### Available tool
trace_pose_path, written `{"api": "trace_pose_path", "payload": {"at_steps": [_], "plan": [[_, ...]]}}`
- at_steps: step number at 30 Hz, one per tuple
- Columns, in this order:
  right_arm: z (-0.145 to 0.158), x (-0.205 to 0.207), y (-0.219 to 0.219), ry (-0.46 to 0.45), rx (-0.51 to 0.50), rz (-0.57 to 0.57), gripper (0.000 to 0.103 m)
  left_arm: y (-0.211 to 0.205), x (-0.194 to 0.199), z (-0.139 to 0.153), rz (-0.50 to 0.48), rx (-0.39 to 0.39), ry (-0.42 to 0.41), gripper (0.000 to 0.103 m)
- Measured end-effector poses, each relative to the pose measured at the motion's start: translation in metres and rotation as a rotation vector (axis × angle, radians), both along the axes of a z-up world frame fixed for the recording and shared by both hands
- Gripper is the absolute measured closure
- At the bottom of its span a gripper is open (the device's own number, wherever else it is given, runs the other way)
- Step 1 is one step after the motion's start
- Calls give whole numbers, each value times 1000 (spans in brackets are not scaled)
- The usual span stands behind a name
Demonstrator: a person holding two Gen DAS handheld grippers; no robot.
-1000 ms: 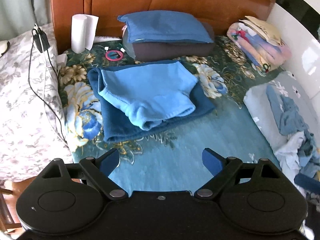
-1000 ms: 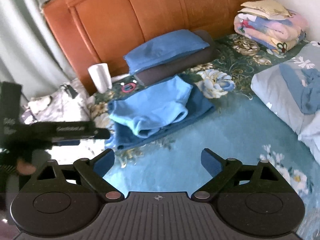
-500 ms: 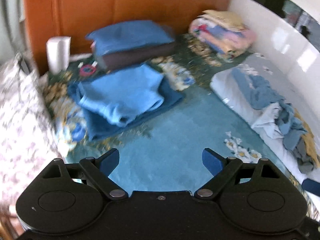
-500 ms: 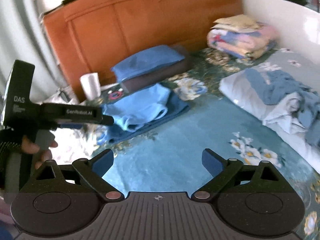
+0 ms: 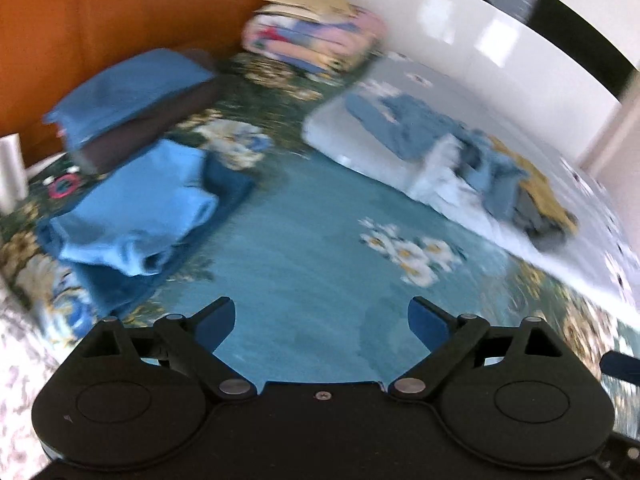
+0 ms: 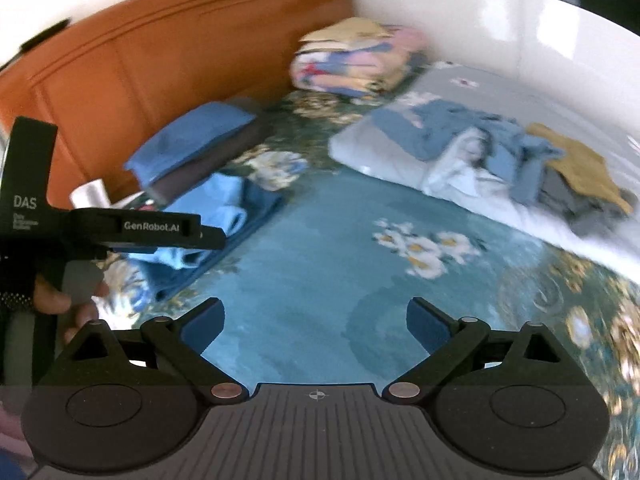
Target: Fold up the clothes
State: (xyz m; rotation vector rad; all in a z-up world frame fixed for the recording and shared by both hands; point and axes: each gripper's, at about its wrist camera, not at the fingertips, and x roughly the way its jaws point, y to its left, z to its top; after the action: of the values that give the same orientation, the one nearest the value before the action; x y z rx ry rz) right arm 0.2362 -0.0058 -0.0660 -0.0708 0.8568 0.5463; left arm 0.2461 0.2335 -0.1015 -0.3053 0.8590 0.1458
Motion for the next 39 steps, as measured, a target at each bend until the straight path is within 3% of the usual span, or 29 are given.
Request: {"api": "trace_pose_path", "payload": {"at_steps": [7, 11, 17, 25, 30, 39], "plan": [[-1, -10, -48, -20, -22, -145, 4, -53, 17, 4, -179, 26, -22, 11], [-1, -10, -77, -34, -19, -169, 3, -85, 22, 13, -241, 46, -57, 11], [-1, -9, -122, -48, -25, -138, 2, -140, 27, 19, -255, 78, -72, 5], [-13, -11, -185, -30, 7, -132, 1, -224, 16, 13, -330, 275, 9, 2], [-21, -15, -212, -15, 34, -135, 1, -245, 6, 10, -350, 256, 42, 2], [-26, -14, -230, -7, 75, -124, 1, -259, 3, 13, -306, 297, 63, 2]]}}
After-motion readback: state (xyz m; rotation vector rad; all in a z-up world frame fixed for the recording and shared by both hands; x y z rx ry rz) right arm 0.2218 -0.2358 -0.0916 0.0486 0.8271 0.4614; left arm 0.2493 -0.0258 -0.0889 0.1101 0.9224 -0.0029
